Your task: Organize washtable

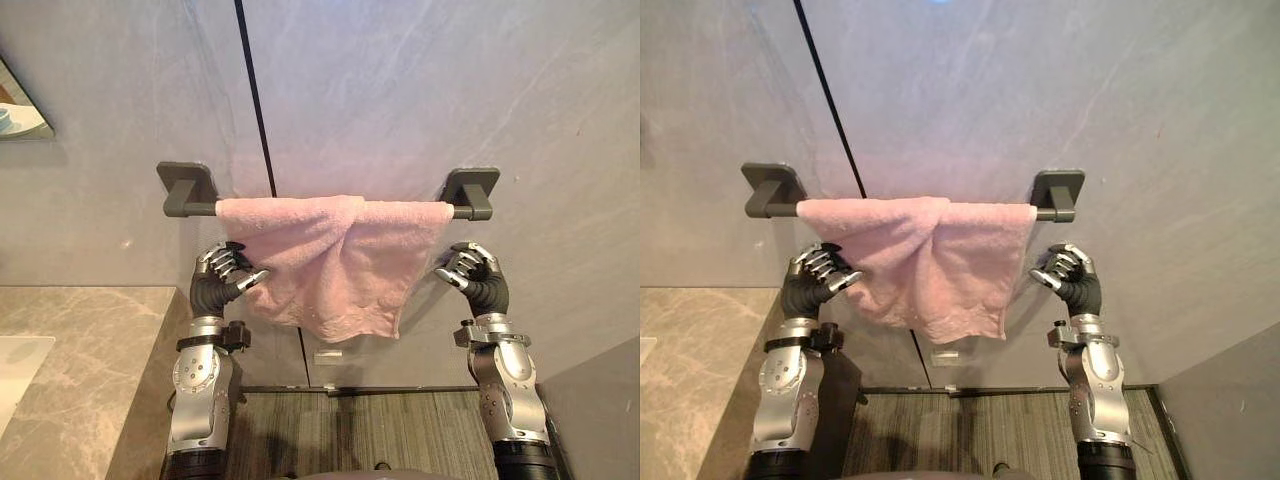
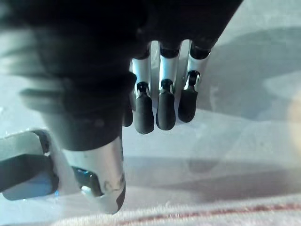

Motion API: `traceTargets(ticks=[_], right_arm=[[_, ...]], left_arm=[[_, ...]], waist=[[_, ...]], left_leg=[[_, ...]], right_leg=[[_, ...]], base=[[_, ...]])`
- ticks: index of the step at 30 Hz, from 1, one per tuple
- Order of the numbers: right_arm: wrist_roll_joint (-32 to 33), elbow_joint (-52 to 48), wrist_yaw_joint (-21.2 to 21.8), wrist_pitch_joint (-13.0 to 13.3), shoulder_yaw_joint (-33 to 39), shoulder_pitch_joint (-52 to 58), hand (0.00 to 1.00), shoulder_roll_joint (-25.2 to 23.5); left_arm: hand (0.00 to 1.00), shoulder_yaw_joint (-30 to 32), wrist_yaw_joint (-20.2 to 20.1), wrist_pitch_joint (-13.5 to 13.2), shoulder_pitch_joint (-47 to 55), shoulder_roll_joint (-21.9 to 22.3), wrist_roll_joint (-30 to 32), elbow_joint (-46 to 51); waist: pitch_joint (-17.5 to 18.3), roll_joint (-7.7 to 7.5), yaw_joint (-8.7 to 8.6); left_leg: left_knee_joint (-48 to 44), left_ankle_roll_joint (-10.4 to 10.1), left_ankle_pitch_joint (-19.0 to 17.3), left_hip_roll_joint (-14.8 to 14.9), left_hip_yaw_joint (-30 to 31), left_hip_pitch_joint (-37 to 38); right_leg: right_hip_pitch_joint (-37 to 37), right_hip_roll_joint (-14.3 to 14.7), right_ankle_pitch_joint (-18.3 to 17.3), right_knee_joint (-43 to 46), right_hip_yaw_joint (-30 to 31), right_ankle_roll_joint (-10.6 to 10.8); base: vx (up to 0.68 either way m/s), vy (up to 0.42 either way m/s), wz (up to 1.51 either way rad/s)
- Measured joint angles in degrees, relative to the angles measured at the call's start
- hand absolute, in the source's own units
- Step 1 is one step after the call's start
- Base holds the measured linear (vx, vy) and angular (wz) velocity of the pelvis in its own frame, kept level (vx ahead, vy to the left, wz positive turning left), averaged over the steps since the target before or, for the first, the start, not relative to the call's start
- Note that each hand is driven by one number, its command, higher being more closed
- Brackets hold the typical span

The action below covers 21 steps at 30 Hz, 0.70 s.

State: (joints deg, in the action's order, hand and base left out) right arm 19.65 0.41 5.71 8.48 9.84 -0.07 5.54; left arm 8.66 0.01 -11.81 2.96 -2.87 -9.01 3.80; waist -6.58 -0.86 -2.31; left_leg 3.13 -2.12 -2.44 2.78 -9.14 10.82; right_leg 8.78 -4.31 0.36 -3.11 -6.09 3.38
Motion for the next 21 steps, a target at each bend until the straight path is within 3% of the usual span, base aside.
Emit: traceTargets(ticks=[14,21], right_arm=[[0.00,-0.13,-1.11,0.18,4.51,0.76,0.00,-3.09],[-0.15,-6.71,-2.10,0.72,7.89,5.14,0.00,-4.23]], left_arm=[[0.00,3.13,0.05,0.11,1.27,1.14,0.00,-1.73],[0.00,3.38,0.02,0.11,5.83,2.51,-0.54,-1.73]], waist=[[0.01,-0.02,-0.07],[0.00,-0.03,0.06]], left_leg=[[0.01,0.00,-0.01,0.02,-0.09,0.12],[0.01,-0.01,-0.05,0.05,-0.12,0.17]], right_leg=[[0.02,0.01,0.00,-0.02,0.14,0.00],[0.09,0.00,0.00,-0.04,0.36,0.00]], base=[[0.00,0.000,0.00],[0.00,0.000,0.00]])
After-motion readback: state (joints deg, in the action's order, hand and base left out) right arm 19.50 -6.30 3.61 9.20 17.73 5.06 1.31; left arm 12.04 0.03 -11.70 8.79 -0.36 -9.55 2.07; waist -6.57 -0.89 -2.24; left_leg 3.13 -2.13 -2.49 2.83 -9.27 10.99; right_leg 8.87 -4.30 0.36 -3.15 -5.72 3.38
